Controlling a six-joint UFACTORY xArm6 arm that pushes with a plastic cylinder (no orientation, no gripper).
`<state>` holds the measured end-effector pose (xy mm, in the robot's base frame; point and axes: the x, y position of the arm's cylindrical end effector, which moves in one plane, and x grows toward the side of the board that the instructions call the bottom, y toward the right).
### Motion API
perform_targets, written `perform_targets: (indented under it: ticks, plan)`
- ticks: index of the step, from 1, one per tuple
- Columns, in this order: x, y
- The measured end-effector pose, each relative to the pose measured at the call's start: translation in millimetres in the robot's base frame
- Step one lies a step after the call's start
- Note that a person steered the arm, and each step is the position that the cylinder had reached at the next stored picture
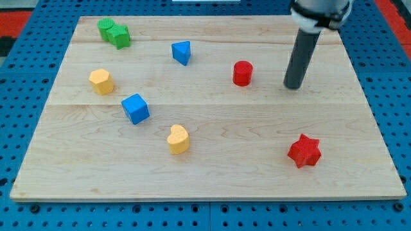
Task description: Move the red circle towards top center
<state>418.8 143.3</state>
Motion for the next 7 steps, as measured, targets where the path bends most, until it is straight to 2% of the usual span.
perform_targets:
  ticks: [2,4,5,7]
  plan:
    - [-2,-60]
    - [-41,-94]
    - [-54,-91]
    - [-85,-40]
